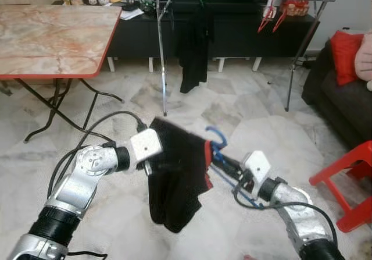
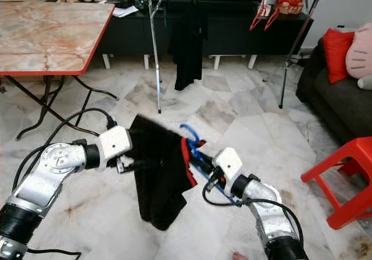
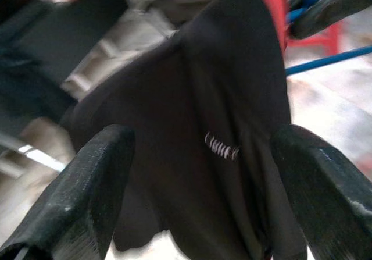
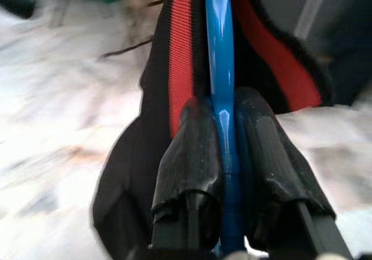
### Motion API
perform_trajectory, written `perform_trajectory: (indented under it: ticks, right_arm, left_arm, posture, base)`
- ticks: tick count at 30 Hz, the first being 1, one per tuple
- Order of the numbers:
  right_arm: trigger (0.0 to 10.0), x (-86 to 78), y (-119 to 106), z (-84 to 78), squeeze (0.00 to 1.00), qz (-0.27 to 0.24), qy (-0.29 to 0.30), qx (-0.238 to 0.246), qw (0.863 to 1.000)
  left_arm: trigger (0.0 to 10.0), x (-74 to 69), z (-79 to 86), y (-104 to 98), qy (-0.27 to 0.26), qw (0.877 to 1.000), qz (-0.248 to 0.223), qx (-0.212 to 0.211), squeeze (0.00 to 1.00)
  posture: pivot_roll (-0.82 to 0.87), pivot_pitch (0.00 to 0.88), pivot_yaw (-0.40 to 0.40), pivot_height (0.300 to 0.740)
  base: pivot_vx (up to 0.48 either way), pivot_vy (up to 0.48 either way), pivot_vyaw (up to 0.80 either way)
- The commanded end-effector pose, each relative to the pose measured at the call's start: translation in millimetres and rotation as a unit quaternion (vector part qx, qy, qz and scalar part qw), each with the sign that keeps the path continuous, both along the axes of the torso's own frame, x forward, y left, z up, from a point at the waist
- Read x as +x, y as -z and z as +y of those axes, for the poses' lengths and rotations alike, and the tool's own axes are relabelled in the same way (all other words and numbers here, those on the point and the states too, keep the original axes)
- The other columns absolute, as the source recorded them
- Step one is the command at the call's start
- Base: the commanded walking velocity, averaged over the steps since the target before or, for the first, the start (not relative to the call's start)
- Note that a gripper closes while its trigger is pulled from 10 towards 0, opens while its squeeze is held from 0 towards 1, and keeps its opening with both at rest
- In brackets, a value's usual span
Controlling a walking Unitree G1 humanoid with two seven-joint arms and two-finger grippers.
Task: Hang hanger
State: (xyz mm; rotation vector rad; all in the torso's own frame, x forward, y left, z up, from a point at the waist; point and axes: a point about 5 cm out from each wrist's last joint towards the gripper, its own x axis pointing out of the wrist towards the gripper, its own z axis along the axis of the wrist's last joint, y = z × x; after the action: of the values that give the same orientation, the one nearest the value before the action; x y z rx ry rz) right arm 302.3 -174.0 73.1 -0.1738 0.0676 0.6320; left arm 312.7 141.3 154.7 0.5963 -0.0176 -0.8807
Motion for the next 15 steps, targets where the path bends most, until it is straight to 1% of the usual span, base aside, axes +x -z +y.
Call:
perform_trajectory:
  ticks: [1,2,5,7,8,9,10,11,12,13,15]
  right_arm:
    - [0.0,15.4,-19,-5.1,0.0,-0.038,0.06,0.025,0.997]
    - [0.0,18.4,-20,-5.4,0.0,-0.038,0.073,0.027,0.996]
    - [0.0,23.3,-26,1.1,0.0,-0.043,0.08,0.056,0.994]
    - [0.0,25.0,-29,8.6,0.0,-0.047,0.069,0.065,0.994]
    - [0.0,26.5,-30,14.2,0.0,-0.048,0.061,0.06,0.995]
    - [0.0,26.5,-30,14.2,0.0,-0.048,0.061,0.06,0.995]
    - [0.0,28.4,-32,20.0,0.0,-0.048,0.054,0.054,0.996]
    - [0.0,29.0,-33,22.6,0.0,-0.049,0.05,0.053,0.996]
    - [0.0,29.6,-34,24.5,0.0,-0.051,0.046,0.056,0.996]
    - [0.0,30.8,-39,29.2,0.0,-0.055,0.037,0.07,0.995]
    - [0.0,31.4,-42,31.4,0.0,-0.058,0.032,0.074,0.995]
  left_arm:
    - [10.0,1.0,1.4,7,-0.045,0.999,-0.004,-0.012,0.0]
    - [10.0,1.2,0.6,9,-0.056,0.998,-0.002,-0.018,0.0]
    - [10.0,0.8,-2.7,18,-0.079,0.996,0.014,-0.037,0.0]
    - [10.0,0.7,-6.1,24,-0.092,0.994,0.018,-0.05,0.0]
    - [10.0,1.2,-9.3,27,-0.105,0.992,0.019,-0.062,0.0]
    - [10.0,1.2,-9.3,27,-0.105,0.992,0.019,-0.062,0.0]
    - [10.0,2.2,-13.3,30,-0.122,0.99,0.016,-0.074,0.0]
    - [10.0,2.6,-15.0,31,-0.129,0.988,0.014,-0.077,0.0]
    - [10.0,3.4,-16.1,32,-0.138,0.987,0.012,-0.081,0.0]
    - [10.0,4.6,-19.2,33,-0.152,0.984,0.012,-0.094,0.0]
    - [10.0,4.5,-21.1,34,-0.154,0.983,0.013,-0.099,0.0]
  posture:
    - [-0.02,0.0,-0.068,0.74]
    - [-0.02,0.0,-0.068,0.74]
    - [-0.03,0.0,-0.068,0.74]
    - [-0.02,0.0,-0.069,0.74]
    - [-0.02,0.0,-0.069,0.74]
    - [-0.02,0.0,-0.069,0.74]
    - [-0.02,0.0,-0.071,0.74]
    - [-0.02,0.0,-0.071,0.74]
    - [-0.02,0.0,-0.071,0.74]
    - [-0.02,0.0,-0.073,0.74]
    - [-0.03,0.0,-0.073,0.74]
  base:
    - [0.0,0.0,0.0]
    - [0.0,0.0,0.0]
    - [0.0,0.0,0.0]
    - [0.0,0.0,0.0]
    - [0.0,0.0,0.0]
    - [0.0,0.0,0.0]
    - [0.0,0.0,0.0]
    - [0.0,0.0,0.0]
    - [0.0,0.0,0.0]
    - [0.0,0.0,0.0]
    - [0.0,0.0,0.0]
